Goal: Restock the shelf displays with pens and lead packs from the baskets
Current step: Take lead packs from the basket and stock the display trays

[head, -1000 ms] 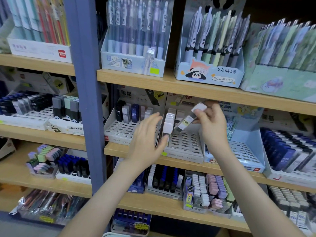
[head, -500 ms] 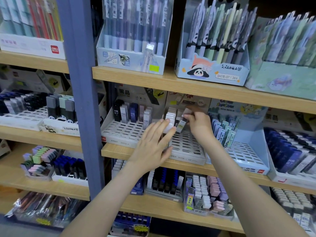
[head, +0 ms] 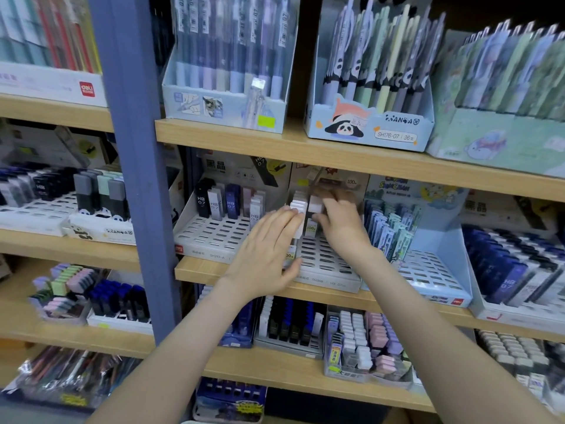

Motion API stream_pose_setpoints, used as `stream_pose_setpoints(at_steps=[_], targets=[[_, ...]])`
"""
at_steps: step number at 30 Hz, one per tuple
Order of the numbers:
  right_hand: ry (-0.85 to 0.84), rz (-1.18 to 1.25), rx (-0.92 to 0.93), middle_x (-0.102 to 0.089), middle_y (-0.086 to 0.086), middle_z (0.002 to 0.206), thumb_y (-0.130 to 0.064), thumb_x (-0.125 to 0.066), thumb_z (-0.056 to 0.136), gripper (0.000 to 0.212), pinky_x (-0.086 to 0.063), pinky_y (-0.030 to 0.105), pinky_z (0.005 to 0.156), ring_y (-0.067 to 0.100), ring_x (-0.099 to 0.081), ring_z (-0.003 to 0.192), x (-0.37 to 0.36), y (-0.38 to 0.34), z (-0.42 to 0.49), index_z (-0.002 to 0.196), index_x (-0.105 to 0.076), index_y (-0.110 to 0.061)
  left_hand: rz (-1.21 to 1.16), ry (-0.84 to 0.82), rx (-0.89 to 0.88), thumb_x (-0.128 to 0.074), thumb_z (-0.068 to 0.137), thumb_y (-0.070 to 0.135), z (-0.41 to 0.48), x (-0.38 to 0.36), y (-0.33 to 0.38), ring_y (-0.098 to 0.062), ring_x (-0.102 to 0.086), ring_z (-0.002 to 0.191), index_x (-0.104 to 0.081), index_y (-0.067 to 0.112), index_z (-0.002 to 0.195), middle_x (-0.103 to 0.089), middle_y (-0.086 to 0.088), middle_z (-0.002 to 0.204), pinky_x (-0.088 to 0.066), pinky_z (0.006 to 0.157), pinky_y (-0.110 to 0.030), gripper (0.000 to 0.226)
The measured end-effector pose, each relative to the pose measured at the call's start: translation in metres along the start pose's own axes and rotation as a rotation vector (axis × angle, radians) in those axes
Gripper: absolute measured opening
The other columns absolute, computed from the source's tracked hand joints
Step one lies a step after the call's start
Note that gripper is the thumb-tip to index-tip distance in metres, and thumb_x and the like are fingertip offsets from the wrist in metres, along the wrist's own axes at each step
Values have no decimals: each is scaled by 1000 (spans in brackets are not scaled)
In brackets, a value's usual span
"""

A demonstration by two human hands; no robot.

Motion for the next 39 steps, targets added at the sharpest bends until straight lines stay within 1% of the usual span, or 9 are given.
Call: stream_pose_setpoints(at_steps=[7,13,18,23,26,30,35,37,39], targets=[[65,8,125,-36,3,146,3,-42,92,58,-28,37,107,24,-25,128,-6,2,-11,145,-35,-20,6,15,-3,-61,83,27,1,-1,-1,-32,-46,121,-36,1,138,-48,-20,132,-41,103,-44,65],[55,-62,223,-33,1,147,4,-42,90,63,-29,36,106,22,-25,125,-9,3,-19,148,-29,-17,40,5,19,-57,86,27,8,-2,-1,-32,-43,129,-39,4,134,-49,-20,135,-34,111,-46,56],[14,-95,236,-23,0,152,-5,-45,93,65,-25,39,109,23,-19,131,-12,0,-23,151,-18,-17,37,-39,36,-58,87,27,14,2,1,-32,-49,124,-43,4,133,-52,-17,132,-38,108,-44,54],[339,194,293,-44,5,138,-5,-46,93,52,-18,20,108,15,-32,126,17,-20,-72,144,-34,-12,-46,110,267,-50,93,33,-19,26,1,-29,-38,132,-36,6,139,-40,-19,144,-29,112,-37,55],[398,285,422,-50,0,123,-11,-42,94,40,-24,13,101,12,-41,114,7,-41,-126,133,-43,-12,-57,133,271,-50,94,30,-73,31,5,-30,-46,125,-41,5,132,-41,-18,140,-39,105,-37,46],[144,302,566,-47,-1,119,-16,-39,95,34,-30,19,97,16,-44,107,-74,-63,-187,129,-43,-13,7,-60,310,-50,91,21,-176,22,2,-31,-49,118,-44,5,127,-48,-19,134,-41,98,-39,40],[-331,102,533,-56,9,129,-17,-38,97,40,-29,31,103,21,-42,120,-239,-56,-257,134,-47,-7,23,-455,418,-47,86,19,-330,-12,0,-34,-55,107,-43,7,119,-56,-19,120,-44,90,-41,36],[-604,82,486,-37,6,150,-16,-38,101,47,-20,30,112,22,-30,138,-302,-45,-289,147,-33,-13,4,-581,488,-45,85,23,-389,-29,-4,-36,-61,101,-43,7,116,-60,-20,114,-45,86,-41,35],[-772,27,433,-22,4,157,-18,-37,102,53,-14,31,115,21,-20,144,-360,-30,-316,152,-18,-15,-21,-649,525,-45,86,25,-434,-42,-4,-35,-58,103,-44,7,114,-62,-21,112,-45,88,-41,33]])
Point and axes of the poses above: each hand's wrist, its own z-axis towards the middle knuckle, its own x-axis out of the back of the hand, y = z × x, the point moved 8 cm from there along z, towards the middle knuckle
